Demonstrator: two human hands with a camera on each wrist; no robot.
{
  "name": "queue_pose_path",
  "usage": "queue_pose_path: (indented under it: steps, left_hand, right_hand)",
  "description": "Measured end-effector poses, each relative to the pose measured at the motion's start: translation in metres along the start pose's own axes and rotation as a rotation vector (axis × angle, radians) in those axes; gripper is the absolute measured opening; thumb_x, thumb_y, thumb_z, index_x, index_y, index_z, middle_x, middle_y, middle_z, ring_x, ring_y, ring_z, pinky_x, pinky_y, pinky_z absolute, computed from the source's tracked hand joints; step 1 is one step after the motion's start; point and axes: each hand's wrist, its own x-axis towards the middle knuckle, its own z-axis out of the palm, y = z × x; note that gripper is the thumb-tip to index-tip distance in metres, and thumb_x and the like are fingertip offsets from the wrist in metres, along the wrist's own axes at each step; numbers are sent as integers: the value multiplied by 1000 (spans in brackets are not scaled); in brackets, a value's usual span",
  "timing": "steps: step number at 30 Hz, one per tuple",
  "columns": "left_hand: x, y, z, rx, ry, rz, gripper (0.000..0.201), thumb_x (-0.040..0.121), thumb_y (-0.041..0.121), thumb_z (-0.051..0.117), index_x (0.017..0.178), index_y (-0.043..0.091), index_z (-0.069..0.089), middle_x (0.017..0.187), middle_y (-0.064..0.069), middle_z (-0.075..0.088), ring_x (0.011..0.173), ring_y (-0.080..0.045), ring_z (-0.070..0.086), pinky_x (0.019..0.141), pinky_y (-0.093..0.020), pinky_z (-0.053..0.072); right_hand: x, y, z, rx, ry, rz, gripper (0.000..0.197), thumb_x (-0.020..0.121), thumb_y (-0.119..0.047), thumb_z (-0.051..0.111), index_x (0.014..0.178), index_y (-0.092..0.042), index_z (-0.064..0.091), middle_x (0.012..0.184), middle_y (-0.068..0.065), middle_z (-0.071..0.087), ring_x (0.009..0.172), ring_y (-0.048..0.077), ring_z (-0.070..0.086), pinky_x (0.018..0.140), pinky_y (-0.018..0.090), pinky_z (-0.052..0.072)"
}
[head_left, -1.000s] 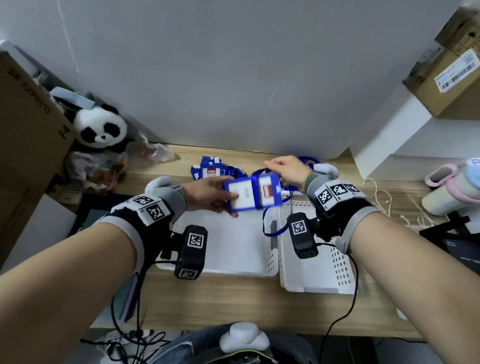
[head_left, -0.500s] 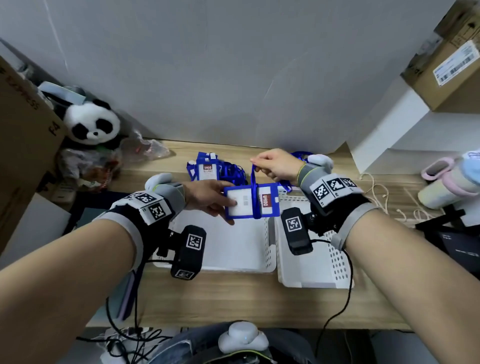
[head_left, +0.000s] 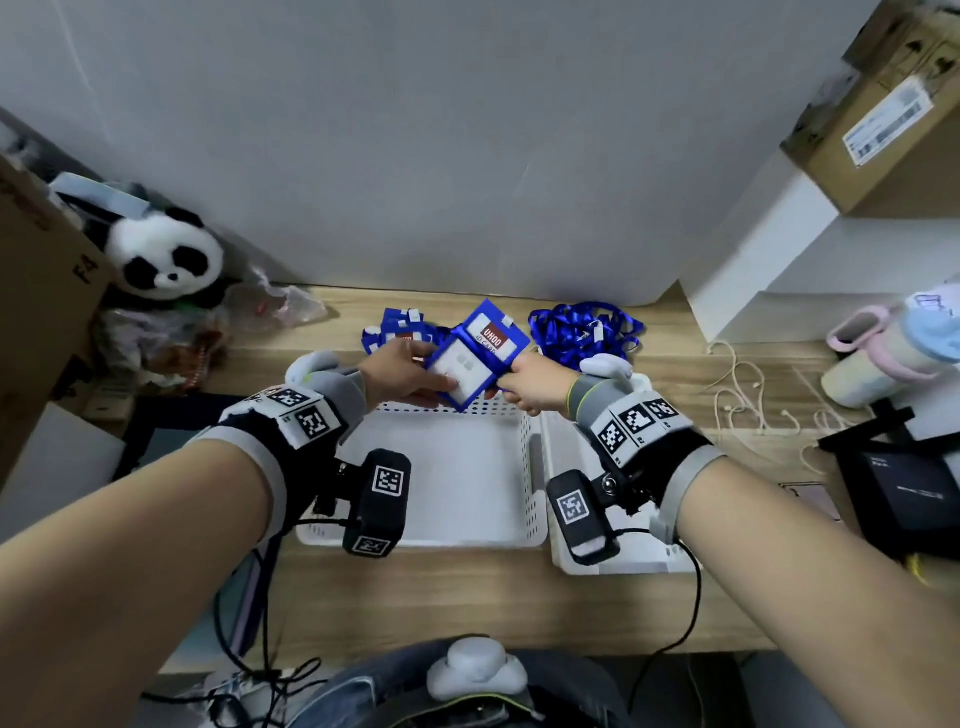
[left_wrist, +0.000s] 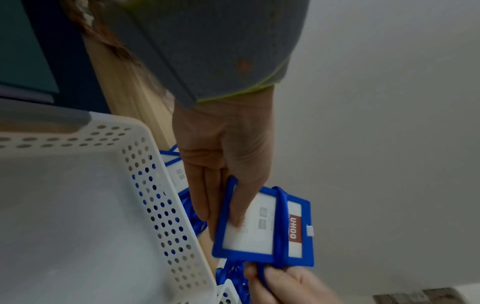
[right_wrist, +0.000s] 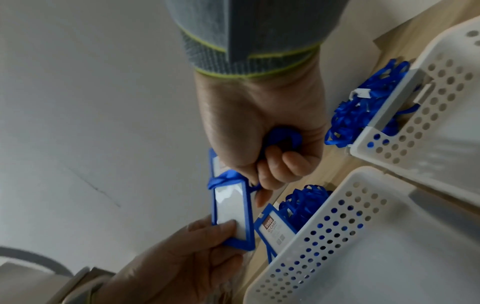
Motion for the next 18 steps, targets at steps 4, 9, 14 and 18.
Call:
queue_pose_path:
  steps: [4, 9, 14, 18]
  left_hand:
    - [-4, 4, 4, 96, -120, 56, 42, 82, 2, 67, 117, 16, 47, 106, -12, 65, 79, -23, 69, 69, -29, 59]
    - [-1, 4, 13, -12, -48, 44, 40, 77, 17, 74, 113, 10, 58, 113, -10, 67, 101, -26, 65, 90, -43, 53]
    - [-1, 1, 12, -141, 75, 68, 42, 78, 26, 73, 114, 11, 59, 110, -11, 68, 99, -27, 66, 91, -45, 53]
    - [2, 2, 7, -151, 141, 75, 35, 80, 20, 72, 110, 12, 55, 109, -11, 65, 92, -24, 64, 82, -39, 54]
  right_hand:
    - [-2, -2, -1, -16, 2, 14, 29, 89, -1, 39, 64, -16, 36, 56, 1, 37, 42, 10, 29, 39, 18, 24]
    - [-4, -10, -3, -71, 24, 15, 26, 90, -4, 42, 65, -15, 42, 56, 0, 40, 46, 13, 31, 44, 23, 25]
    - [-2, -13, -7, -81, 76, -14, 37, 95, -11, 44, 58, -14, 41, 55, 0, 39, 38, 7, 34, 34, 15, 25]
    - [-1, -13, -18, 59, 179, -67, 32, 96, -16, 48, 64, -13, 47, 55, 1, 42, 26, 1, 30, 34, 14, 26]
